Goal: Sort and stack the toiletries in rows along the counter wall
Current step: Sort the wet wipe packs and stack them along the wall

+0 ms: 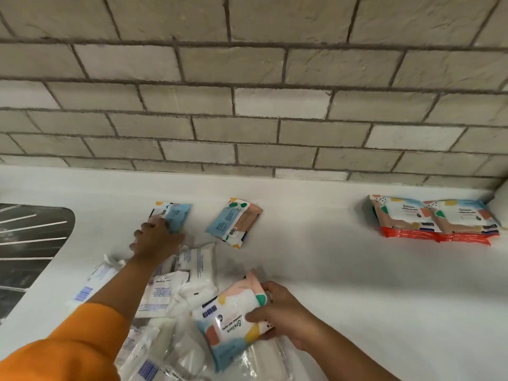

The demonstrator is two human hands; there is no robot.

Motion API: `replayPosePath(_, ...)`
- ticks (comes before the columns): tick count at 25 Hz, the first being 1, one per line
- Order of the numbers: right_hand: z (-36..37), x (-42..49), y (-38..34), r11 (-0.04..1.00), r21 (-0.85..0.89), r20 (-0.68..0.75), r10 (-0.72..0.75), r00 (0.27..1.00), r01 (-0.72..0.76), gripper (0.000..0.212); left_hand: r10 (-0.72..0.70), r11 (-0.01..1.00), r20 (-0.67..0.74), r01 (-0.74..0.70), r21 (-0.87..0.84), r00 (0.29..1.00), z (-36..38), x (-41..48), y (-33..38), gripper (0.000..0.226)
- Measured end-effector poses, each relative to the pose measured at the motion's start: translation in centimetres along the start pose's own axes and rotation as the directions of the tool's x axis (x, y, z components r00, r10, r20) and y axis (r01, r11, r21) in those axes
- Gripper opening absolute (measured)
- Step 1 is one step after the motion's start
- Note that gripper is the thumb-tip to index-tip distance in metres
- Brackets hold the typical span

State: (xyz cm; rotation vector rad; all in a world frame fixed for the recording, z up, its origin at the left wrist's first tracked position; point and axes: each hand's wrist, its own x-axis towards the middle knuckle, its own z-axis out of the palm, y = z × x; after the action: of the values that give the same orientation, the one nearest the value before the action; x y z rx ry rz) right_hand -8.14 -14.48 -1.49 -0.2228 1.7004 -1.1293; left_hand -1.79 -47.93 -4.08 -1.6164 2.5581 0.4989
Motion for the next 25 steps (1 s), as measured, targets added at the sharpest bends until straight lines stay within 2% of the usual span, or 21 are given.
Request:
replayPosePath(3, -0.5, 0.0, 0.0, 0.994, 0.109, -0.006, -0.019, 1.000, 0.019, 0.055, -0.039, 0.997, 0.026, 0.037, 0.065, 0.999, -0.4, 1.0, 0.2, 0.103)
replayPosePath(7, -1.0, -0.5, -0.1, 0.988, 0.149, 0.037, -0.053, 0.998, 0.047, 0.057, -0.013, 0.996, 0.066, 0.007, 0.083, 0.998, -0.6, 2.4, -0.5, 0.097)
replayPosePath(11, -1.5, -1.0, -0.1, 0.980, 0.187, 0.050, -0.076, 0.996, 0.065, 0.057, 0.016, 0.998, 0.012, -0.017, 0.057, 1.000, -1.4, 2.6, -1.4, 0.101)
replayPosePath(13, -1.7, -1.2, -0.1, 0.973, 0.219, 0.037, -0.090, 0.995, 0.079, 0.054, -0.011, 0.999, -0.024, 0.011, -0.035, 1.000, -1.6, 2.3, -2.1, 0.105)
replayPosePath(16, -2.1, -1.3, 0.1, 0.958, 0.263, -0.004, -0.121, 0.993, 0.117, 0.047, -0.067, 0.935, -0.132, 0.017, -0.354, 0.989, -2.7, 0.9, -1.7, 0.085)
replayPosePath(17, -2.3, -1.3, 0.1, 0.949, 0.288, -0.019, -0.129, 0.991, 0.129, 0.046, -0.088, 0.868, -0.141, 0.006, -0.497, 0.986, -3.3, 0.1, -1.3, 0.077)
replayPosePath(18, -2.4, -1.3, 0.0, 0.930, 0.342, -0.021, -0.140, 0.990, 0.138, 0.045, -0.088, 0.749, -0.130, -0.020, -0.662, 0.988, -4.0, -0.9, -0.8, 0.069)
replayPosePath(20, -2.5, -1.3, -0.2, 0.865, 0.485, 0.003, -0.145, 0.989, 0.125, 0.048, -0.013, 0.366, -0.045, -0.037, -0.930, 0.999, -5.3, -3.4, 0.1, 0.053)
replayPosePath(22, -2.8, -1.8, -0.6, 0.792, 0.605, 0.052, -0.144, 0.988, 0.084, 0.048, 0.133, 0.035, 0.100, 0.096, -0.995, 0.986, -6.2, -6.5, 0.8, 0.044)
replayPosePath(23, -2.9, -2.0, -0.4, 0.758, 0.651, 0.093, -0.131, 0.987, 0.039, 0.042, 0.218, -0.073, 0.164, 0.184, -0.980, 0.962, -6.1, -8.2, 0.9, 0.044)
replayPosePath(25, -3.0, -2.3, 0.1, 0.650, 0.755, 0.178, -0.075, 0.981, -0.087, 0.044, 0.370, -0.205, 0.218, 0.308, -0.929, 0.903, -5.4, -12.3, 1.3, 0.050)
